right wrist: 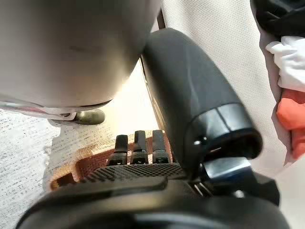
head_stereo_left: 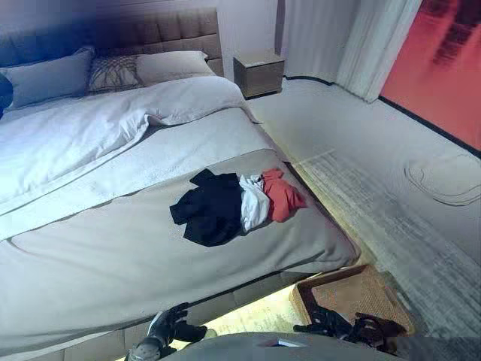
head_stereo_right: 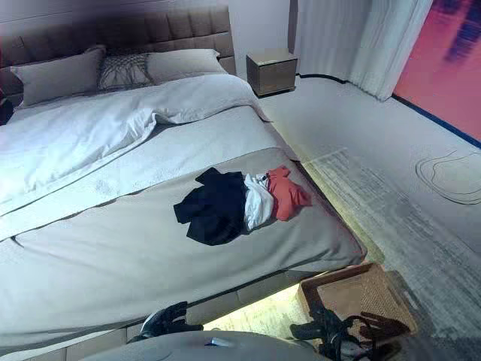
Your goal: Pick up the clothes from the bed and place them into the basket
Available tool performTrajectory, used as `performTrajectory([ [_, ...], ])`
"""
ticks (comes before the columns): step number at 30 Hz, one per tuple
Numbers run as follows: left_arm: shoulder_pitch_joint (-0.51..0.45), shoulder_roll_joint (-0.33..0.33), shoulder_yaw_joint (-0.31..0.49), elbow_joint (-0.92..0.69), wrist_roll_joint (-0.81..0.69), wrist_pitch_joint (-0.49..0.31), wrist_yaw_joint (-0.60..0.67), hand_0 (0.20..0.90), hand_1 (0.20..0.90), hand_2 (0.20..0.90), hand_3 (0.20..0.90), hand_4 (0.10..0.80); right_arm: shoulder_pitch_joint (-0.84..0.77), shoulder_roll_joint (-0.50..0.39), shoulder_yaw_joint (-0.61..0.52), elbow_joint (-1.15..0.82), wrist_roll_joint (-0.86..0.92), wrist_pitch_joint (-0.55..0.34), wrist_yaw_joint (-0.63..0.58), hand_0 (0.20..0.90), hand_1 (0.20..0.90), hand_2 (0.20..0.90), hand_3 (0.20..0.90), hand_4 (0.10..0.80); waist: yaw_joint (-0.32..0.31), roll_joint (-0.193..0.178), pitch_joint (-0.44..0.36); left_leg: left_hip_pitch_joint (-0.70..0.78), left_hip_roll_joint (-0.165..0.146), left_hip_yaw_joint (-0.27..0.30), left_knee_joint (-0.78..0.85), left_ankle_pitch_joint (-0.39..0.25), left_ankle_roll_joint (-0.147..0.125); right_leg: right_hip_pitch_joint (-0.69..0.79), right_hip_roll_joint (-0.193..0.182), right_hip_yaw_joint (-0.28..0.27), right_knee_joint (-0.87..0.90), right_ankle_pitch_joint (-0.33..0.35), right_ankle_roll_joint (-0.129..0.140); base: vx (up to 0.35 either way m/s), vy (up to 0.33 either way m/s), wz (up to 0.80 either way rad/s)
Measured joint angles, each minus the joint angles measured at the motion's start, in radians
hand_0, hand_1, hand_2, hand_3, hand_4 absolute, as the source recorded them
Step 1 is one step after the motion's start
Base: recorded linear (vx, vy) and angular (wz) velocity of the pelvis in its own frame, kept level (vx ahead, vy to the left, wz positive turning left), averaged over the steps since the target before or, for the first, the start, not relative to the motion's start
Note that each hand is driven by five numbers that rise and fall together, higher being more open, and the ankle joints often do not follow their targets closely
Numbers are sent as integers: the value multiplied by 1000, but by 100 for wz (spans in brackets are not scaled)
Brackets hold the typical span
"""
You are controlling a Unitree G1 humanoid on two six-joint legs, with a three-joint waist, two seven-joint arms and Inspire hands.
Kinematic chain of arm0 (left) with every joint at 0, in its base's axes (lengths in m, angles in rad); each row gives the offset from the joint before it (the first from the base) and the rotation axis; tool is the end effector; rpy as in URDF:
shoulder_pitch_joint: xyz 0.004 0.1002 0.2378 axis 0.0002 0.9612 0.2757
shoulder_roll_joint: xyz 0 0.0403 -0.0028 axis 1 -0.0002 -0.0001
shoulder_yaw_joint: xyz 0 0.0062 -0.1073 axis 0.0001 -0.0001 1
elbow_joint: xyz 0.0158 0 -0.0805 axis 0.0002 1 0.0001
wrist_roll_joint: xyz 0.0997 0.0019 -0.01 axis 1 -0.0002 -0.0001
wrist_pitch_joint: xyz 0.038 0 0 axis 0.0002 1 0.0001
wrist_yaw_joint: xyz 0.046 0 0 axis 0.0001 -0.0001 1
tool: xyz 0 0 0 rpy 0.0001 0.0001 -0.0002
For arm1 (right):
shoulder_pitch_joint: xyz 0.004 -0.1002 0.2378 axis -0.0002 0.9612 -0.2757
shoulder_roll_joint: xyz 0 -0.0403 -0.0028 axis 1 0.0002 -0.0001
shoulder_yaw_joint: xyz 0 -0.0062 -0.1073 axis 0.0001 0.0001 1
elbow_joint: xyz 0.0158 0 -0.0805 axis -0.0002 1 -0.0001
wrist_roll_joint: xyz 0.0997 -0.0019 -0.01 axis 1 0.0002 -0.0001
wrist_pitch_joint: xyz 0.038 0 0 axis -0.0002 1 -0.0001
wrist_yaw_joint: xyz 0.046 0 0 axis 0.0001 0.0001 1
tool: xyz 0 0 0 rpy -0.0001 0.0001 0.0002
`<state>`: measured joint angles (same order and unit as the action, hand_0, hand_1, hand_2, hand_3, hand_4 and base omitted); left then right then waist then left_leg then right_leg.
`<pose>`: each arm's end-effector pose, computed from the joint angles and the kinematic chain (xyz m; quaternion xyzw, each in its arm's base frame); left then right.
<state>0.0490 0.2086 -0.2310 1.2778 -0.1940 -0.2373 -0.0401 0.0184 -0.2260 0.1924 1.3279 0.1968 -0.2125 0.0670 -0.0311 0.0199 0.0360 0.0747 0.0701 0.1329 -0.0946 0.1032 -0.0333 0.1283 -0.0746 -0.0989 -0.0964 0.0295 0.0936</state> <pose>0.0537 0.2107 -0.1234 0.0640 0.5224 0.0057 0.8503 0.0559 -0.2213 -0.1222 -0.0572 0.5390 -0.0202 0.8401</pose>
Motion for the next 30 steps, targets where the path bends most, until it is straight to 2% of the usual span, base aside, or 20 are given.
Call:
performTrajectory([
  [11, -4, 0, 0, -2, -4, 25, -26, 900, 900, 900, 900, 800, -13, -5, 0, 3, 19, 41, 28, 900, 900, 900, 900, 800, 0, 5, 1, -1, 0, 0, 0, 0, 0, 0, 0, 0, 0, 0, 0, -4, 0, 0],
  [17, -5, -1, 0, -5, -4, 38, -22, 900, 900, 900, 900, 800, -17, -2, 4, 2, -44, 39, -37, 900, 900, 900, 900, 800, 0, 6, 0, 0, 0, -1, 0, 0, 0, 1, 0, -1, 0, 0, 0, 27, -12, 0],
  [21, -10, -1, -14, -9, -3, 39, -12, 900, 900, 900, 900, 800, -35, -15, 92, -41, -227, 16, -164, 900, 900, 900, 900, 800, 9, 9, -1, -4, 0, -8, 0, 0, 0, 2, 1, -7, 0, 0, 0, -35, -42, 5],
  [22, -14, 2, -36, -14, -2, 41, -7, 900, 900, 900, 900, 800, -35, -33, 160, -80, -274, 21, -201, 900, 900, 900, 900, 800, 10, 11, -2, -14, 0, -18, 0, 0, 0, -1, 1, -15, 0, 0, 0, -66, -60, 20],
  [24, -20, 7, -56, -26, -1, 44, -3, 900, 900, 900, 900, 800, -59, -54, 197, -139, -348, 20, -257, 900, 900, 900, 900, 800, 19, 12, 7, -21, -1, -29, 0, 0, 0, -6, 2, -25, 0, 0, 0, -77, -48, 15],
  [26, -24, 12, -87, -62, -1, 59, 8, 900, 900, 900, 900, 800, -91, -115, 268, -264, -407, 38, -311, 900, 900, 900, 900, 800, 32, 17, 14, -38, -1, -38, 0, 1, 1, -19, 3, -30, 0, 0, 0, -62, -38, 9],
  [30, -20, 28, -94, -123, 6, 51, 30, 900, 900, 900, 900, 800, -217, -211, 310, -442, -463, 92, -349, 900, 900, 900, 900, 800, 40, 19, 36, -48, -2, -54, 0, 3, 3, -18, 4, -50, 0, 1, 0, 6, -21, 15],
])
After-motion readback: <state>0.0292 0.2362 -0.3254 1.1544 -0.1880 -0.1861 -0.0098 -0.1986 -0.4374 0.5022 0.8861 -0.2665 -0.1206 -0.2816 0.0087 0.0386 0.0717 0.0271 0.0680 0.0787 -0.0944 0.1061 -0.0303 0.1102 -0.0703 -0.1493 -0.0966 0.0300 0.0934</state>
